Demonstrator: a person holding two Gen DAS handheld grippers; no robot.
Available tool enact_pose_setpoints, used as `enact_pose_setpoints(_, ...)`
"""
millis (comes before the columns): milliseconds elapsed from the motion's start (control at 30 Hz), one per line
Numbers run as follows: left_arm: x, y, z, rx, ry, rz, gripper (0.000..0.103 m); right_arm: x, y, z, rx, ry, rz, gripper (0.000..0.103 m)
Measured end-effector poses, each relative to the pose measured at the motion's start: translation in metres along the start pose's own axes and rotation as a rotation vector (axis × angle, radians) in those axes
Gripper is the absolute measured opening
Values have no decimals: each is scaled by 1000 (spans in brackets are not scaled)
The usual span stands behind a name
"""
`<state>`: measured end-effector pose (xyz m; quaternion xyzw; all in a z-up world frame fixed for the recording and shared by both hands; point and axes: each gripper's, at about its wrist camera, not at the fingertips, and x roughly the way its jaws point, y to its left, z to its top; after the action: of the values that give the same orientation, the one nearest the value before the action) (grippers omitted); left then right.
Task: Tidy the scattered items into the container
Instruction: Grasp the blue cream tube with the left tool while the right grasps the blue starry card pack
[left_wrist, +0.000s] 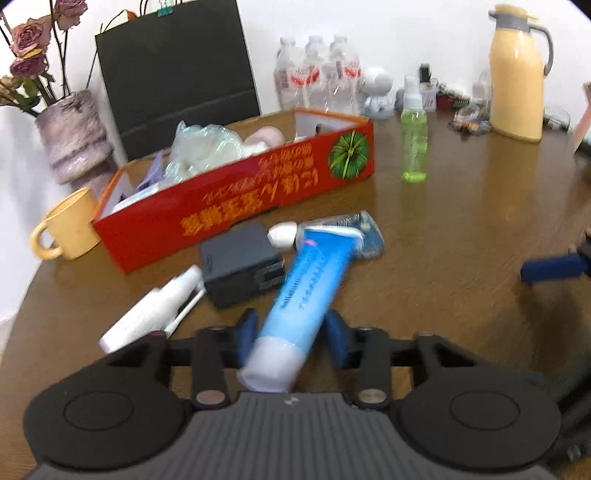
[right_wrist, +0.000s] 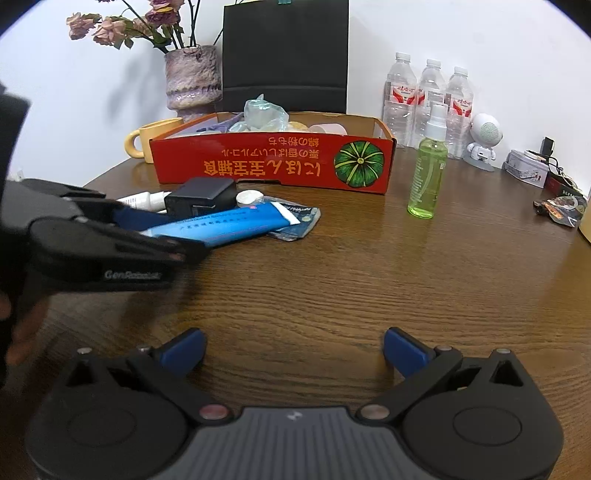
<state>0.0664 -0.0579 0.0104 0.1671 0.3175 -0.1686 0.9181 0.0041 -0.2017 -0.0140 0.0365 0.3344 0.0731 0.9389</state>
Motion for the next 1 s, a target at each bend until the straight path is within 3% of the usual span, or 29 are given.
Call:
enact_pose_setpoints(100, -23, 2, -12, -78, 32, -49, 33, 3, -6, 3, -26, 4, 29, 103)
enact_pose_setpoints(167, -34, 5, -21, -132, 40, -65, 37, 6, -17, 8, -19, 7, 3, 102)
enact_pose_setpoints(200, -37, 7, -24, -165, 41, -57, 54, 11, -24, 14, -21, 6, -10, 100)
enact_pose_setpoints(233, -39, 10, -25, -194, 38, -49, 77, 15, -31, 20, -23, 4, -21, 95)
enact_pose_setpoints(300, -39, 13, -22, -215, -4, -56, 88, 24, -33, 35, -81, -18, 20, 93)
enact_pose_setpoints(367, -30, 13, -17, -213, -7, -82, 88, 36, -31, 52, -176, -45, 87, 93)
enact_pose_setpoints(400, -24, 13, -14, -209, 5, -96, 86, 42, -29, 61, -224, -56, 120, 93)
enact_pose_setpoints(500, -15, 7, -11, -174, 31, -96, 38, 66, -15, 84, -392, -16, 164, 92)
enact_pose_setpoints(600, -30, 4, -22, -168, 49, -71, 35, 78, -10, 98, -434, -27, 245, 92)
enact_pose_setpoints(700, -47, 8, -36, -193, 64, -51, 35, 72, -9, 91, -390, -16, 235, 90)
enact_pose_setpoints(833, -60, 18, -47, -246, 72, -11, 35, 63, -8, 81, -332, -2, 222, 54)
enact_pose_setpoints(1000, -55, 29, -44, -317, 46, 16, 34, 52, -7, 68, -260, 15, 204, 23)
